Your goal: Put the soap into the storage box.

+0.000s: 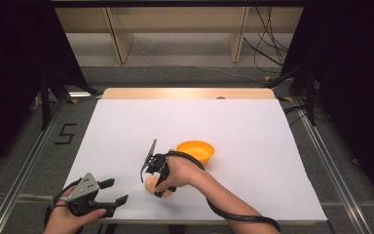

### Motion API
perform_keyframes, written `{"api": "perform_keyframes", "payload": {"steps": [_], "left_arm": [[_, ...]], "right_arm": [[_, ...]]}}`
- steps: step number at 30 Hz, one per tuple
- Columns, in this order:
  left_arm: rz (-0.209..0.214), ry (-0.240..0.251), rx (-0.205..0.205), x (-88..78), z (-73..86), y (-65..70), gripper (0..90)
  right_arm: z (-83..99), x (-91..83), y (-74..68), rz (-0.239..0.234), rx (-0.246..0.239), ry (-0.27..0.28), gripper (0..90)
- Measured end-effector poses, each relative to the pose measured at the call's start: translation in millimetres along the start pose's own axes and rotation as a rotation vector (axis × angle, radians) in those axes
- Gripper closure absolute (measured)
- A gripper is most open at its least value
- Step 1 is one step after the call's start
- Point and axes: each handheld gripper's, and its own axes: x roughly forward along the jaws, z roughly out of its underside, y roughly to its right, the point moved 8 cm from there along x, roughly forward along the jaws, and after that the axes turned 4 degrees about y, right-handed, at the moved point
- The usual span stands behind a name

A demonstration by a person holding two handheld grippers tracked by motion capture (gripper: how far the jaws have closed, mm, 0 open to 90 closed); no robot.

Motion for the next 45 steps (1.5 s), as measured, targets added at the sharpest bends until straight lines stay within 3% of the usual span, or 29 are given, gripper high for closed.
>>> {"api": "perform_keyframes", "payload": {"steps": [3,4,6,7,8,9,13,18,19,20,25,27,28,31,32,33,34,35,36,37,39,41,42,44,45], "left_arm": [[0.0,0.0,0.0,-0.1,0.0,0.0,25.0],[0.0,0.0,0.0,-0.1,0.0,0.0,25.1],[0.0,0.0,0.001,-0.2,0.0,0.0,25.0],[0.001,0.001,0.001,-0.2,0.0,0.1,25.0],[0.001,-0.001,0.002,-0.2,0.1,0.0,25.0],[-0.006,-0.018,0.022,-0.9,1.3,-2.2,25.0],[-0.006,-0.021,0.026,-1.1,1.5,-2.3,25.1],[-0.005,-0.023,0.027,-1.0,1.6,-2.1,25.0],[-0.005,-0.023,0.028,-1.1,1.6,-2.1,25.0],[-0.005,-0.023,0.028,-1.1,1.6,-2.1,25.0],[-0.006,-0.021,0.028,-1.2,1.4,-2.3,25.0],[-0.005,-0.021,0.028,-1.3,1.4,-2.1,25.1],[0.001,-0.002,0.006,-0.4,0.3,0.1,25.0],[0.0,-0.003,0.008,-0.9,0.2,-0.3,25.0],[0.0,-0.003,0.008,-0.9,0.2,-0.3,25.1],[0.001,-0.003,0.008,-0.8,0.2,-0.4,25.0],[0.001,-0.003,0.008,-0.8,0.2,-0.4,25.1],[0.001,-0.004,0.009,-0.7,0.3,-0.4,25.0],[-0.002,-0.008,0.013,-0.8,0.6,-1.1,25.1],[-0.002,-0.008,0.013,-0.8,0.6,-1.1,25.1],[0.0,-0.004,0.008,-0.7,0.3,-0.6,25.1],[0.0,-0.005,0.008,-0.8,0.3,-0.7,25.1],[0.0,-0.005,0.009,-0.8,0.4,-0.8,25.1],[0.0,-0.001,0.003,-0.3,0.1,-0.3,25.1],[-0.001,-0.004,0.008,-0.7,0.3,-0.6,25.1]], "right_arm": [[-3.7,4.1,5.4,0.015,-0.045,-0.002,29.0],[-1.9,4.3,1.2,0.008,0.009,-0.029,29.0],[-3.5,6.4,1.1,0.005,0.005,-0.031,29.0],[-6.0,8.4,4.0,0.003,-0.036,-0.014,28.7],[-4.6,8.0,1.0,0.01,0.012,-0.037,29.0],[-5.1,9.3,2.1,0.01,-0.003,-0.039,29.0],[-5.8,12.0,1.2,0.01,0.009,-0.05,29.1],[-7.6,15.9,5.4,0.024,-0.044,-0.057,29.6],[-5.9,16.2,1.0,0.023,0.019,-0.072,30.2],[-6.7,18.4,2.5,0.014,-0.01,-0.066,30.5],[-7.3,18.9,2.0,0.024,-0.013,-0.078,32.6],[-7.2,19.1,1.9,0.019,-0.047,-0.077,33.1],[-7.0,19.5,1.9,0.012,-0.071,-0.074,33.2],[-7.3,19.1,6.8,0.018,-0.171,-0.048,33.6],[-4.0,17.5,3.5,0.015,-0.131,-0.069,33.7],[-4.9,17.9,7.1,0.02,-0.194,-0.055,33.7],[-4.3,16.9,9.0,0.029,-0.225,-0.057,33.7],[-2.6,15.6,8.2,0.026,-0.227,-0.067,33.8],[1.1,13.1,4.4,0.02,-0.181,-0.094,33.8],[0.9,13.2,6.3,0.011,-0.219,-0.083,33.8],[2.7,11.5,7.1,0.002,-0.249,-0.081,33.8],[5.1,9.3,5.3,0.002,-0.241,-0.094,33.8],[4.9,8.7,8.0,0.004,-0.292,-0.08,33.8],[7.7,5.4,4.3,-0.003,-0.271,-0.092,33.9],[9.3,3.3,3.9,-0.014,-0.296,-0.089,33.8]]}}
